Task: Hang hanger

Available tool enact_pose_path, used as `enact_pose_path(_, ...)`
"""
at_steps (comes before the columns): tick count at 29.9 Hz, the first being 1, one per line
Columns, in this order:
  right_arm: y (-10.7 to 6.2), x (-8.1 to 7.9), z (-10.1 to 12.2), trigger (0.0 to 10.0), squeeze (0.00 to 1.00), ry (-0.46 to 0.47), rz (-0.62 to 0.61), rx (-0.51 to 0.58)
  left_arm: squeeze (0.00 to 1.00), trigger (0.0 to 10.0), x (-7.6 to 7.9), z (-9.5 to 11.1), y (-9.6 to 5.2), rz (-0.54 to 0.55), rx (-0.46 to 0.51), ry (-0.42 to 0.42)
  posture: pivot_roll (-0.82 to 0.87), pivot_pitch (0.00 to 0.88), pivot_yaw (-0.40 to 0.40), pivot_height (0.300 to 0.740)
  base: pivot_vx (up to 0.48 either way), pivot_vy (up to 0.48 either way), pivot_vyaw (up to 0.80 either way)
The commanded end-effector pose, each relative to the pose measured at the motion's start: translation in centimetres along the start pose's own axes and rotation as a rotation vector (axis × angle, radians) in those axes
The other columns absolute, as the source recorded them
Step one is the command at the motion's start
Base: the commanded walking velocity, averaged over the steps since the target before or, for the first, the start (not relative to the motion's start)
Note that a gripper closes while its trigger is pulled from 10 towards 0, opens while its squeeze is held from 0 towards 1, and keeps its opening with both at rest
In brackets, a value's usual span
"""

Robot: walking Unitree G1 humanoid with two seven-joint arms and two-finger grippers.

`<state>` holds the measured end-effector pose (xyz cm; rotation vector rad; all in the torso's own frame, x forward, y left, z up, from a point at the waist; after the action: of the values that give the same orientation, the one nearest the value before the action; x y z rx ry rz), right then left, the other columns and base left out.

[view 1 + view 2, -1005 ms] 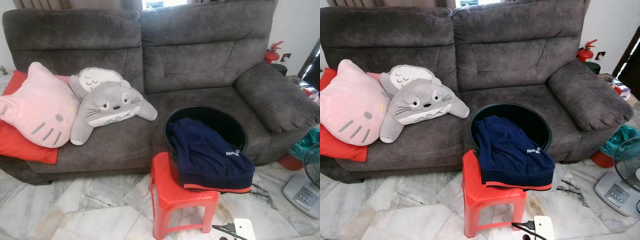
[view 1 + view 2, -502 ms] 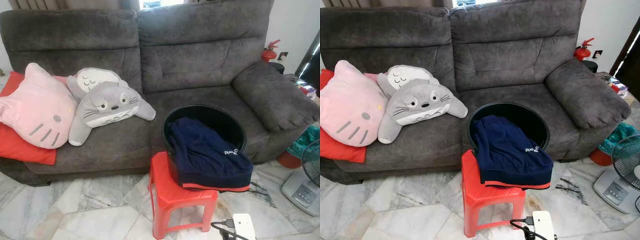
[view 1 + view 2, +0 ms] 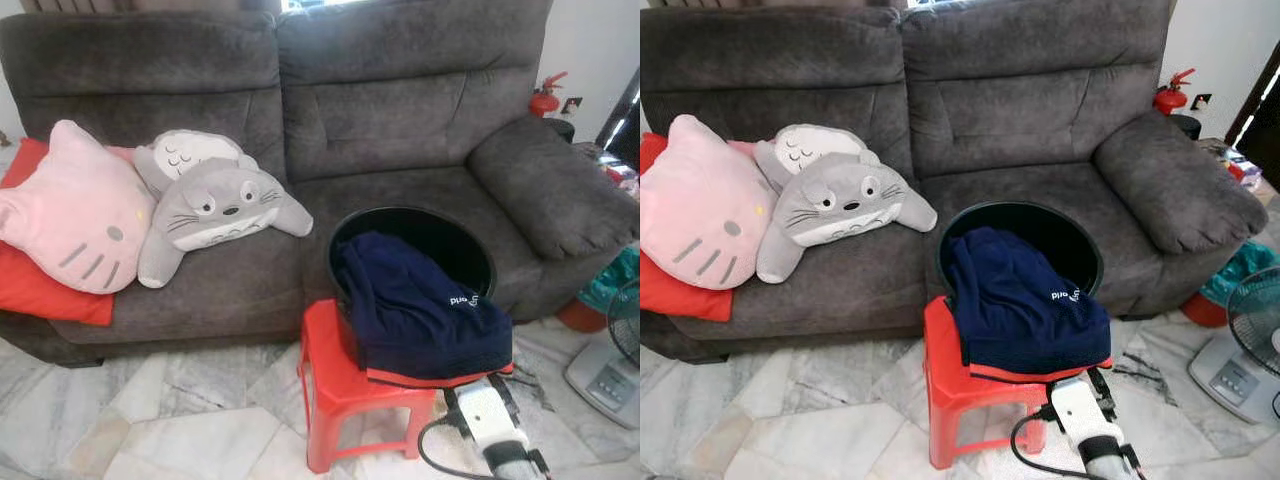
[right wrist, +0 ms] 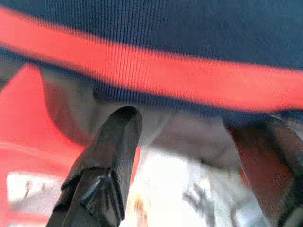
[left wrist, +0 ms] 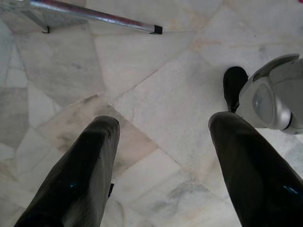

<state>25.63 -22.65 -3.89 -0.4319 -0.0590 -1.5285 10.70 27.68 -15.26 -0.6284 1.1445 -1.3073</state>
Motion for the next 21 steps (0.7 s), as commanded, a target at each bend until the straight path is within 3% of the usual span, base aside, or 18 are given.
enact_pose_path(1,-0.4,-0.4,-0.4,10.0,0.0,0.078,0.011,-0.041,0.0,10.0,0.9,-0.1,0.1,-0.017,-0.016,0.023,-0.15,0.0,0.034,0.74,0.0,0.0,0.0)
enact_pose_path(7,-1.9,-0.6,-2.2,10.0,0.0,0.045,0.008,-0.106,0.0,10.0,1.1,0.0,0.1,-0.024,-0.015,0.028,-0.16,0.0,0.028,0.74,0.0,0.0,0.0)
enact_pose_path(21,-3.2,3.1,-0.2,10.0,0.0,-0.202,-0.161,-0.038,0.0,10.0,0.7,-0.8,-0.1,-0.024,-0.02,0.033,-0.18,0.0,0.03,0.74,0.0,0.0,0.0)
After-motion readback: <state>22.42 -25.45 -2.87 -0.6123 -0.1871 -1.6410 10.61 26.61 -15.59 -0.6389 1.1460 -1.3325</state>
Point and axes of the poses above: a point about 5 cm out from each wrist's last joint towards the gripper, its own y axis pointing out of the wrist towards the gripper, its own z axis along the axis of the wrist's last joint, x = y × z, the point moved 6 cm from there along y, pointing out of the wrist towards the gripper, and after that the axes turned 12 degrees about y, right-handed, at the moved point
